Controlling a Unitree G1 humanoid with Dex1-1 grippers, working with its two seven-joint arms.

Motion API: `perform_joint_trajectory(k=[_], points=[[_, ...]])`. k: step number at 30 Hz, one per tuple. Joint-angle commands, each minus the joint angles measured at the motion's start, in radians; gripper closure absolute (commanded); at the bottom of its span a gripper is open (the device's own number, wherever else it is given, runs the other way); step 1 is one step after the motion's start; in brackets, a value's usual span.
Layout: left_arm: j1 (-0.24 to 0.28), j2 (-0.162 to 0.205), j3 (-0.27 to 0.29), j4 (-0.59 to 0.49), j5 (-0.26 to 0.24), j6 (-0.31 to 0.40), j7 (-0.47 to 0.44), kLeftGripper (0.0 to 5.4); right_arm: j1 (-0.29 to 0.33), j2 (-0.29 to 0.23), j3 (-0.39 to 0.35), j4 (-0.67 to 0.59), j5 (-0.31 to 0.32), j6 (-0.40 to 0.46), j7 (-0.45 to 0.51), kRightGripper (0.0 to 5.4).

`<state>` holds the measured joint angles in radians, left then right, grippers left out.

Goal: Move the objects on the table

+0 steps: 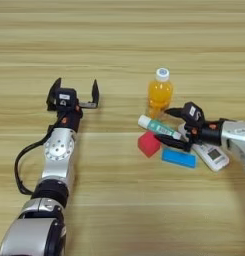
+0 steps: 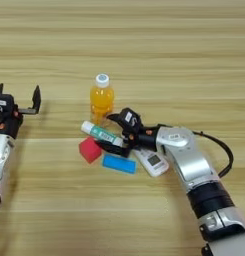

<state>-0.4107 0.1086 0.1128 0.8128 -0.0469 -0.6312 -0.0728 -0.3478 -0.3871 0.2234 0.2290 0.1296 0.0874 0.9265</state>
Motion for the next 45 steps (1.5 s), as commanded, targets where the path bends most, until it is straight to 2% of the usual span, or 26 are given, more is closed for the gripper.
perform_joint_trajectory(k=[1, 4, 12, 17, 21, 27, 33, 39, 45], points=[[-0.011, -0.002, -0.003, 0.000, 0.008, -0.002, 0.003, 0.00, 0.005, -0.028, -0.026, -0.043, 0.017, 0.017, 0.008, 0.40], [-0.011, -0.002, -0.003, 0.000, 0.008, -0.002, 0.003, 0.00, 0.012, -0.044, -0.042, -0.072, 0.030, 0.024, 0.012, 0.04], [-0.012, -0.002, -0.003, 0.002, 0.010, -0.003, 0.005, 0.00, 0.045, -0.100, -0.095, -0.149, 0.059, 0.037, 0.014, 0.04], [-0.013, -0.001, -0.003, 0.004, 0.010, -0.003, 0.005, 0.00, 0.040, -0.097, -0.119, -0.156, 0.067, 0.041, -0.009, 0.04], [-0.014, -0.001, -0.003, 0.007, 0.011, -0.004, 0.005, 0.00, 0.019, -0.068, -0.113, -0.141, 0.062, 0.041, -0.037, 0.04], [-0.015, -0.003, -0.003, 0.010, 0.012, -0.007, 0.008, 0.00, -0.043, 0.026, -0.107, -0.094, 0.070, 0.063, -0.115, 0.04], [-0.017, -0.003, -0.003, 0.014, 0.012, -0.008, 0.008, 0.00, -0.098, 0.094, -0.118, -0.010, 0.060, 0.058, -0.188, 0.04], [-0.017, -0.004, -0.004, 0.014, 0.013, -0.010, 0.010, 0.00, -0.134, 0.138, -0.112, 0.067, 0.059, 0.044, -0.206, 0.04], [-0.017, -0.005, -0.004, 0.014, 0.014, -0.010, 0.012, 0.00, -0.150, 0.155, -0.111, 0.106, 0.059, 0.045, -0.199, 0.04]])
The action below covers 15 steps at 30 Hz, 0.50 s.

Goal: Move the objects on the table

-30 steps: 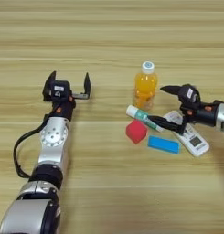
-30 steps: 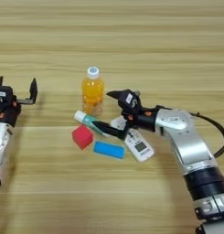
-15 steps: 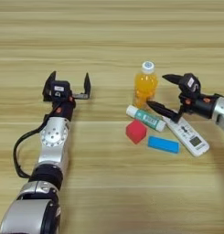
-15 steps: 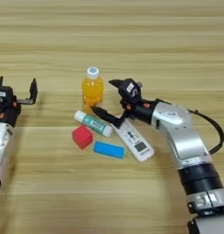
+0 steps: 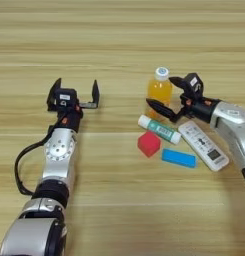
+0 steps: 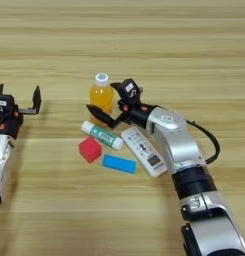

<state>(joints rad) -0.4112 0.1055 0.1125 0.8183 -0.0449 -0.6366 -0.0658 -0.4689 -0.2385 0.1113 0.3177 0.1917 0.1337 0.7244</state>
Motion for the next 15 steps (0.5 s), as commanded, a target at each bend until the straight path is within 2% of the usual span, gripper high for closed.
perform_joint_trajectory(k=[1, 8, 15], points=[[-0.017, -0.002, -0.004, 0.008, 0.012, -0.005, 0.005, 0.00, -0.031, 0.008, 0.002, 0.024, -0.004, -0.003, 0.005, 0.12], [-0.018, -0.001, -0.005, 0.009, 0.013, -0.003, 0.007, 0.00, -0.045, 0.018, 0.006, 0.060, -0.013, -0.017, 0.006, 1.10], [-0.020, -0.002, -0.006, 0.011, 0.013, -0.003, 0.008, 0.00, -0.052, 0.018, 0.007, 0.076, -0.018, -0.025, 0.009, 1.77]])
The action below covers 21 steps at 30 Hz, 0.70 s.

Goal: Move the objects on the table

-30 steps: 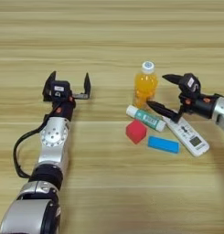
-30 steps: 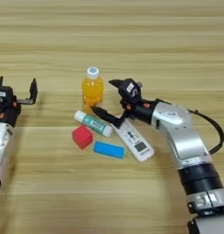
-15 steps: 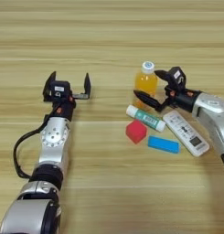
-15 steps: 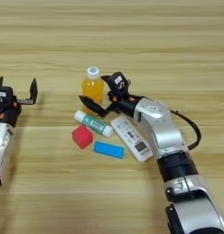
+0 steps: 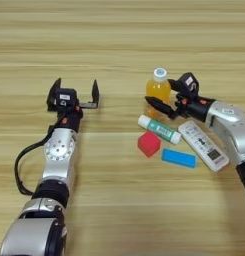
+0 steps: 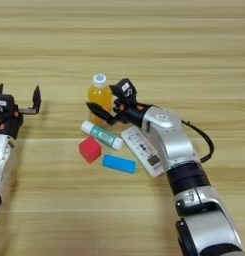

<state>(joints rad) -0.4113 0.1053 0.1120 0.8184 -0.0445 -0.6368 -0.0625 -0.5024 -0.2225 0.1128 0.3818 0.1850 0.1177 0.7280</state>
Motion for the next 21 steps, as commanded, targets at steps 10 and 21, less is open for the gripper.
perform_joint_trajectory(k=[10, 21], points=[[-0.019, -0.001, -0.006, 0.011, 0.012, -0.004, 0.005, 0.00, -0.015, 0.001, 0.008, 0.016, -0.012, -0.014, 0.007, 1.85], [-0.017, -0.001, -0.007, 0.008, 0.014, -0.005, 0.006, 0.00, 0.017, -0.008, 0.011, -0.069, 0.002, 0.008, 0.019, 1.85]])
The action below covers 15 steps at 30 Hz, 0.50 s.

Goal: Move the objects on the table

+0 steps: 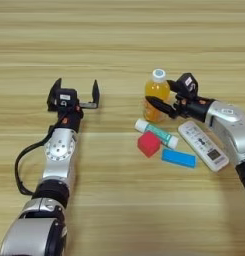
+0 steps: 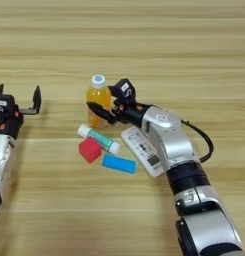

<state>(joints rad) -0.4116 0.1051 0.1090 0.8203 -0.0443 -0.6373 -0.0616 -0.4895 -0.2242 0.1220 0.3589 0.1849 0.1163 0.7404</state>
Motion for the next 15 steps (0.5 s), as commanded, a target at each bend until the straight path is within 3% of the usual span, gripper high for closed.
perform_joint_trajectory(k=[1, 15], points=[[-0.017, -0.001, -0.004, 0.006, 0.013, -0.005, 0.006, 0.00, 0.005, -0.005, 0.001, -0.056, 0.004, 0.011, 0.006, 1.85], [-0.020, -0.002, -0.006, 0.012, 0.015, -0.008, 0.008, 0.00, 0.039, -0.007, 0.001, -0.235, 0.015, 0.032, 0.000, 1.86]])
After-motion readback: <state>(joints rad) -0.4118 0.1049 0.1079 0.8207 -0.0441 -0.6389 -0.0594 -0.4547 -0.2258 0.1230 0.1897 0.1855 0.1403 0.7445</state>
